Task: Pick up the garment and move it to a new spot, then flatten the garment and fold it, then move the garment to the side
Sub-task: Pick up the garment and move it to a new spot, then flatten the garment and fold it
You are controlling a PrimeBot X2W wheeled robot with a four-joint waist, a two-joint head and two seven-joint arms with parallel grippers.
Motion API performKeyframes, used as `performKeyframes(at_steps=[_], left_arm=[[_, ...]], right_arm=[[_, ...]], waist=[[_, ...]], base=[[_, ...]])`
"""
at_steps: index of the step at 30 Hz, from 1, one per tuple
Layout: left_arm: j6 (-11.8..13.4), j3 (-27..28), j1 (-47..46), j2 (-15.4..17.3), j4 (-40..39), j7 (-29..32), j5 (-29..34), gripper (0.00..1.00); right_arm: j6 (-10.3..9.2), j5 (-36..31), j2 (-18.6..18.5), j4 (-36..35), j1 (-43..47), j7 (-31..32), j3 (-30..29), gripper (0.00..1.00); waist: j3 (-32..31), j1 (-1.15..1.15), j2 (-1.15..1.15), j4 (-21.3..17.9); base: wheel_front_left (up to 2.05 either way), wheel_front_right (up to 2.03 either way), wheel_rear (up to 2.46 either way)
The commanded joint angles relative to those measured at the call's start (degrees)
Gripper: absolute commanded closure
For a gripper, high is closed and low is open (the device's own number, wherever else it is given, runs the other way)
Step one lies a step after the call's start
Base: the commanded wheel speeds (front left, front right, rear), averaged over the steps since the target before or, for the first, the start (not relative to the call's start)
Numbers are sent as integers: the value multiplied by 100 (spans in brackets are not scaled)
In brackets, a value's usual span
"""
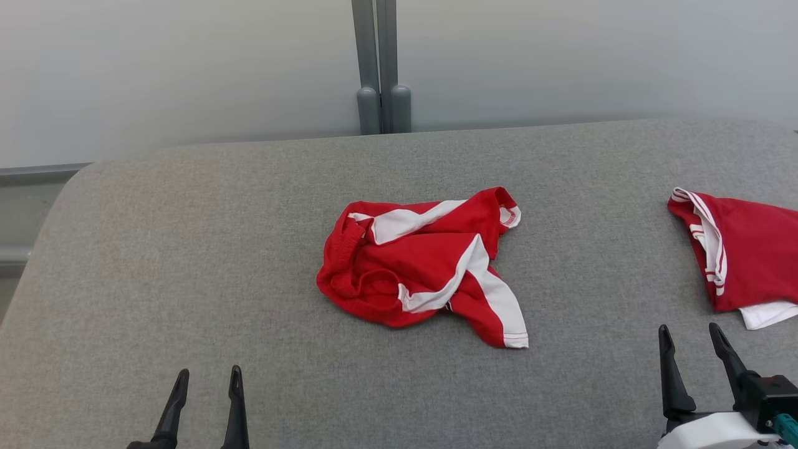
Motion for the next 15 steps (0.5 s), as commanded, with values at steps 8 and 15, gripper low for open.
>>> performKeyframes(at_steps=[8,15], left_arm=[[-103,51,-202,8,37,-1,57,0],[12,-213,-540,5,-353,-2,37,0]], right_arm=[[0,3,85,35,-47,0,68,0],[0,198,41,-5,-427,0,426,0]], waist=[[46,0,0,-69],[352,0,0,-190]], base=[[0,0,0],[0,0,0]])
